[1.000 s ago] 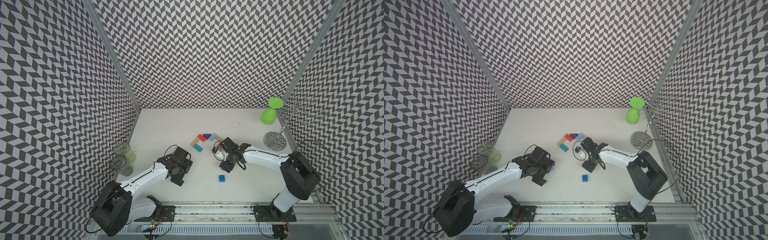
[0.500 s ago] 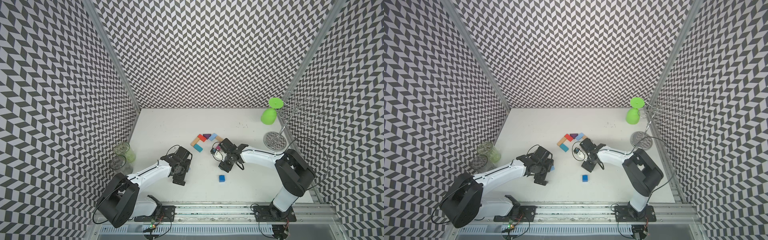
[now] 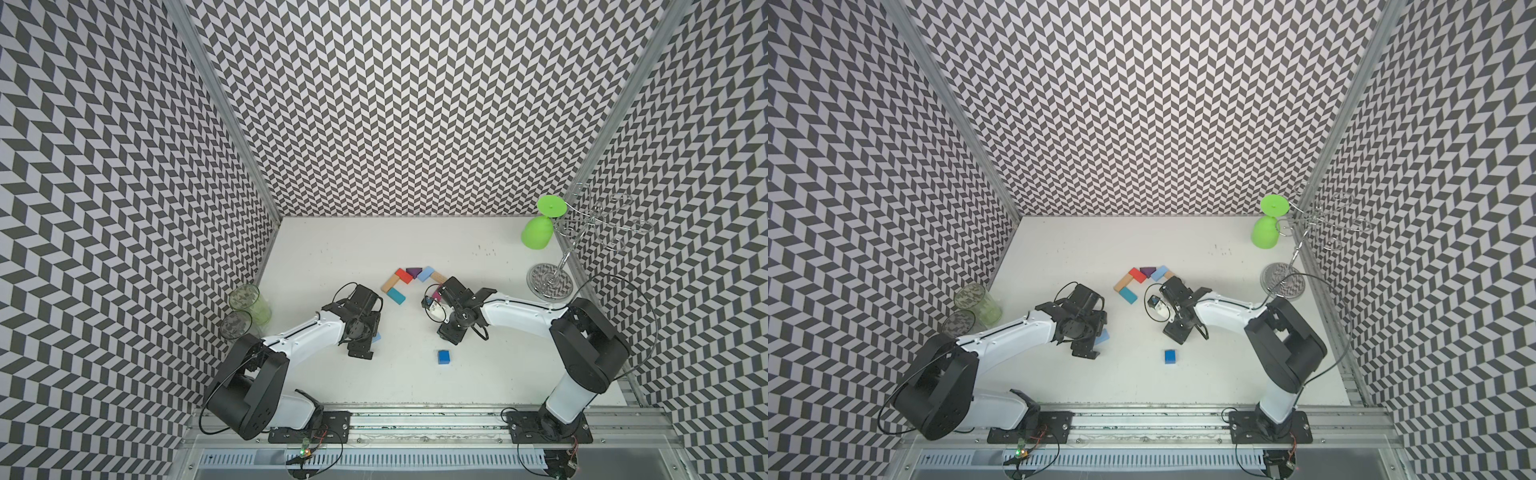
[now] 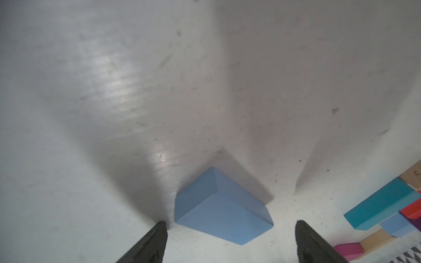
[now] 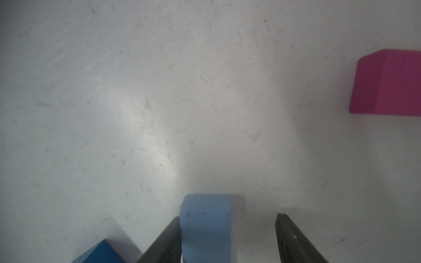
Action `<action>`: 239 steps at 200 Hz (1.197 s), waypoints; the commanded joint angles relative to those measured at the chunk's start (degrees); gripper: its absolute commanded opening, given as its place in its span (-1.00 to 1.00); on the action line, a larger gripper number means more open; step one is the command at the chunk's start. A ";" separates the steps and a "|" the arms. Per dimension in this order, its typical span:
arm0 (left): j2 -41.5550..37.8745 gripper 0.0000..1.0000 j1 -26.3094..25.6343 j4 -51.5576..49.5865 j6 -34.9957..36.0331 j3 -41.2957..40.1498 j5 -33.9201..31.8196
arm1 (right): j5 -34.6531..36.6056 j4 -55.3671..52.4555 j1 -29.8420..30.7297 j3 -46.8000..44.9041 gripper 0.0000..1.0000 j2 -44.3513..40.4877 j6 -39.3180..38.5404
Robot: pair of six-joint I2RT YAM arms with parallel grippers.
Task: Assemble a heart with building blocks
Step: Assemble the building block at the center of the board, then pick up the building block from the center of the board.
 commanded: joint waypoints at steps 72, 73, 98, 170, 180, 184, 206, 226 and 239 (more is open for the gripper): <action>10.22 0.25 5.65 -5.97 18.15 -0.69 -4.33 | -5.54 -6.59 0.10 6.47 0.19 5.15 0.71; 10.35 0.25 5.71 -6.04 18.44 -0.59 -4.38 | -5.54 -6.60 0.10 6.50 0.19 5.21 0.69; 15.45 -0.06 7.15 -7.41 29.54 3.68 -3.36 | -6.27 -7.03 -0.20 6.97 0.11 5.69 1.09; 23.44 -0.41 6.44 -12.91 41.17 10.78 -5.39 | -8.43 -7.06 -2.78 5.58 -0.30 4.59 2.13; 23.88 -0.41 6.06 -13.87 42.08 11.52 -5.97 | -7.76 -6.97 -2.81 5.56 -0.21 4.22 2.29; 23.92 -0.41 5.85 -14.13 42.33 11.70 -6.14 | -7.49 -7.05 -2.80 5.56 -0.14 4.05 2.36; 23.50 -0.24 4.30 -15.08 42.65 12.87 -6.18 | -5.98 -7.23 -2.80 5.24 0.08 2.79 2.42; 23.07 -0.23 2.17 -16.49 41.90 14.43 -6.90 | -5.25 -7.32 -2.82 3.81 0.07 1.06 2.78; 22.82 -0.21 1.14 -17.39 41.38 15.37 -7.46 | -4.14 -7.14 -2.81 2.49 0.07 -0.45 3.15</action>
